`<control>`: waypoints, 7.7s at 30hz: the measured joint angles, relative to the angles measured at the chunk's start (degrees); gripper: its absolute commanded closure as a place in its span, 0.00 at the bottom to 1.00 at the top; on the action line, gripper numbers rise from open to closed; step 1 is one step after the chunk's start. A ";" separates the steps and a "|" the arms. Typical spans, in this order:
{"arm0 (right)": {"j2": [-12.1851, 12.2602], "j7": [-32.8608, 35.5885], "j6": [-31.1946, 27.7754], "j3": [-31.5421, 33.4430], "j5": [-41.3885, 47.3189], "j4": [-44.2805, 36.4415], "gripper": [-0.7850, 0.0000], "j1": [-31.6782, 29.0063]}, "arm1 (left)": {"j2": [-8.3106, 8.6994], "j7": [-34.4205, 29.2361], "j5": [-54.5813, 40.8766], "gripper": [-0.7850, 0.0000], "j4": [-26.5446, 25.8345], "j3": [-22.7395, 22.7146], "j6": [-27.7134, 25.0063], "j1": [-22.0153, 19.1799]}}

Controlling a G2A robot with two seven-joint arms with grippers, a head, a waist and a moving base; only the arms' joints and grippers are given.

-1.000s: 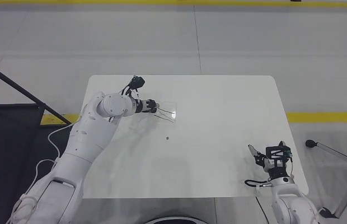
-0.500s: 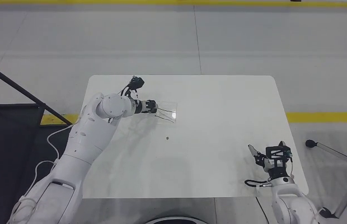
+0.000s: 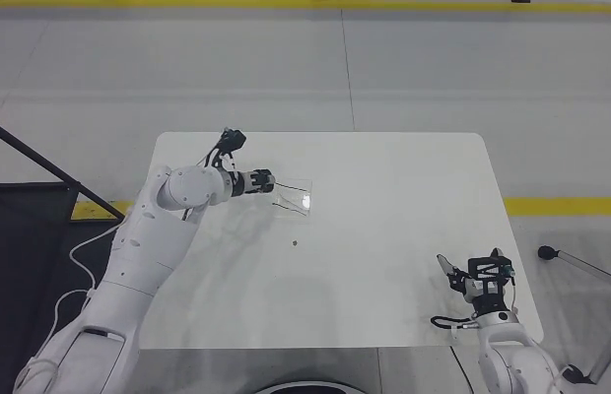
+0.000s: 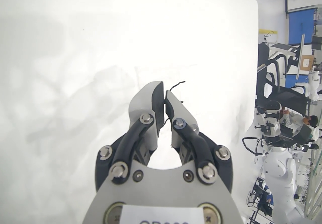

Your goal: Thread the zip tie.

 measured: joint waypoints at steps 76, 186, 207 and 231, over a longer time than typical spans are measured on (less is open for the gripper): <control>-1.44 41.38 -10.89 -9.18 83.59 5.94 0.30 26.78 | -0.38 -3.26 -18.59 1.00 -12.98 7.67 -22.16 -1.17; -3.98 4.65 -8.92 -17.45 78.27 -1.69 1.00 21.67 | -9.56 35.03 -24.78 0.55 -6.24 20.13 -27.78 3.67; -4.48 6.35 -9.15 -16.64 77.28 -1.69 1.00 20.65 | -11.41 34.76 -23.29 0.82 -4.72 18.66 -28.21 4.07; -5.06 6.61 -7.41 -15.94 75.82 -2.28 0.00 20.47 | -12.13 36.04 -18.63 1.00 -6.24 14.91 -26.01 6.04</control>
